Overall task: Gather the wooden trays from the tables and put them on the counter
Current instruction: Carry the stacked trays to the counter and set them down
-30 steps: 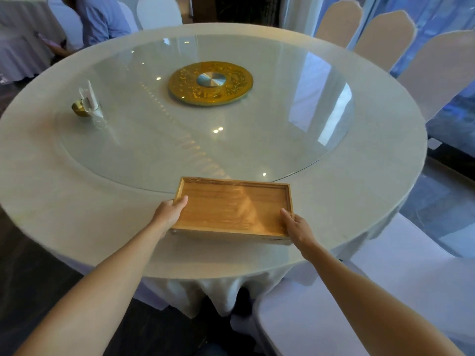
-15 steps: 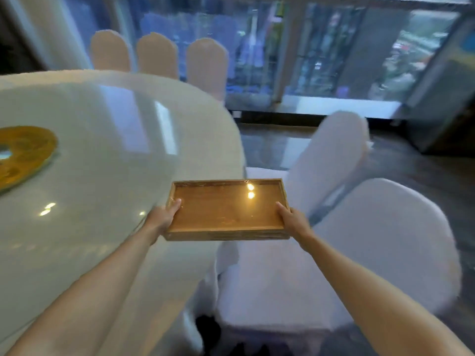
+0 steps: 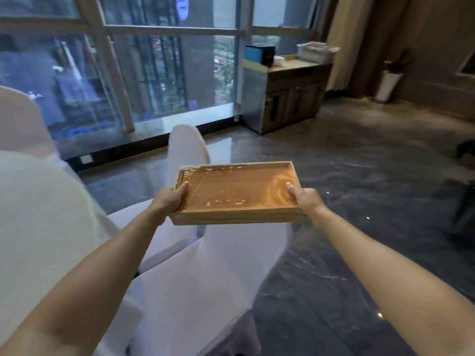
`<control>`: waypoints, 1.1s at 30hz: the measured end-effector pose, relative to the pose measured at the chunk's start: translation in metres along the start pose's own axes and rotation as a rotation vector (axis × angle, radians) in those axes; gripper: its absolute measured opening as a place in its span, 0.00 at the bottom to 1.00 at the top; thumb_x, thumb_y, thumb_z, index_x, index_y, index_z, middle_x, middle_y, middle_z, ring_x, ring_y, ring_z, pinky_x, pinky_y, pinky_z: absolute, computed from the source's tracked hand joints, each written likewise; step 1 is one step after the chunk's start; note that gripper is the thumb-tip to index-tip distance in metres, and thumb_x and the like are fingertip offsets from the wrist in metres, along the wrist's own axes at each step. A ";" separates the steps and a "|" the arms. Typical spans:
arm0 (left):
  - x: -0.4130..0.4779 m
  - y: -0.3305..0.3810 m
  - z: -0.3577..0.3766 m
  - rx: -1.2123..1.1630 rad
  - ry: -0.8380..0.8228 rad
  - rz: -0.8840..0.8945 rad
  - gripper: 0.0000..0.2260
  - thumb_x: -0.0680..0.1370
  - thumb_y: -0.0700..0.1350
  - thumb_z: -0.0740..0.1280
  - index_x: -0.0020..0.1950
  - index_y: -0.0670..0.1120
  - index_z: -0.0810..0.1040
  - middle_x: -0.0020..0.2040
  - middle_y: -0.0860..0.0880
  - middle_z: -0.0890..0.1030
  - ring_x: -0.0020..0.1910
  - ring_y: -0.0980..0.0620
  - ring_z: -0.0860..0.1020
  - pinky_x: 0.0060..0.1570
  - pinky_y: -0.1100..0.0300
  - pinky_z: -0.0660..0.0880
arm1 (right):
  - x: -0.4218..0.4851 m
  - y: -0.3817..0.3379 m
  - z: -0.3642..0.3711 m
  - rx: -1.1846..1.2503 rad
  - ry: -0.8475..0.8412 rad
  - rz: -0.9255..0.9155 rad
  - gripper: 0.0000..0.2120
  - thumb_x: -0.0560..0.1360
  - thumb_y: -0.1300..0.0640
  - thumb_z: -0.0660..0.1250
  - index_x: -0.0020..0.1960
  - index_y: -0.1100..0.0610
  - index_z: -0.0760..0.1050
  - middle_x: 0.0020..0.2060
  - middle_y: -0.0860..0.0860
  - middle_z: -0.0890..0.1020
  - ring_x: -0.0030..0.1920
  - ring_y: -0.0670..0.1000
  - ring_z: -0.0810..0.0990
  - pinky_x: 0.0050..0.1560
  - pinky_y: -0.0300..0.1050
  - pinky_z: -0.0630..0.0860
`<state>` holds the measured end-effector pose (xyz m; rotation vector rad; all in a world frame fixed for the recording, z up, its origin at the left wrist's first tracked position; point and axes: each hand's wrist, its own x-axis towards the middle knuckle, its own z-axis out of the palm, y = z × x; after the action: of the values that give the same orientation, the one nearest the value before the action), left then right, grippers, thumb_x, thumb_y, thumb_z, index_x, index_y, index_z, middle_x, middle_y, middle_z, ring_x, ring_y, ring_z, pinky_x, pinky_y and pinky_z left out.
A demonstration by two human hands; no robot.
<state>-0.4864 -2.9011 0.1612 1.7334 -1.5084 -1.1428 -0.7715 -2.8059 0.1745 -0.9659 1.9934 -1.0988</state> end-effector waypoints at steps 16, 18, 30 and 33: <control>0.116 0.223 0.292 0.161 -0.107 0.126 0.25 0.77 0.56 0.60 0.52 0.33 0.79 0.44 0.41 0.77 0.43 0.45 0.74 0.43 0.57 0.67 | 0.229 0.064 -0.255 0.191 0.107 0.081 0.22 0.76 0.47 0.61 0.55 0.66 0.77 0.47 0.56 0.79 0.48 0.54 0.76 0.52 0.47 0.70; 0.132 0.245 0.320 0.176 -0.105 0.126 0.25 0.77 0.56 0.60 0.51 0.34 0.78 0.44 0.41 0.77 0.42 0.45 0.74 0.42 0.57 0.67 | 0.263 0.068 -0.277 0.208 0.106 0.089 0.22 0.76 0.48 0.62 0.55 0.67 0.77 0.46 0.56 0.78 0.48 0.54 0.76 0.50 0.44 0.69; 0.316 0.357 0.514 0.157 -0.157 0.122 0.20 0.77 0.56 0.61 0.32 0.43 0.73 0.33 0.47 0.75 0.34 0.49 0.73 0.37 0.57 0.67 | 0.521 0.094 -0.370 0.176 0.160 0.135 0.23 0.76 0.48 0.60 0.59 0.68 0.74 0.50 0.57 0.78 0.50 0.56 0.76 0.50 0.46 0.69; 0.384 0.403 0.558 0.118 -0.164 0.128 0.20 0.77 0.56 0.61 0.36 0.41 0.75 0.38 0.44 0.77 0.39 0.46 0.74 0.42 0.57 0.67 | 0.611 0.080 -0.394 0.167 0.166 0.118 0.22 0.76 0.48 0.61 0.58 0.66 0.75 0.57 0.60 0.80 0.52 0.55 0.77 0.51 0.46 0.69</control>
<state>-1.1699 -3.2933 0.1490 1.6245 -1.7914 -1.1743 -1.4264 -3.1310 0.1576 -0.6811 2.0222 -1.2913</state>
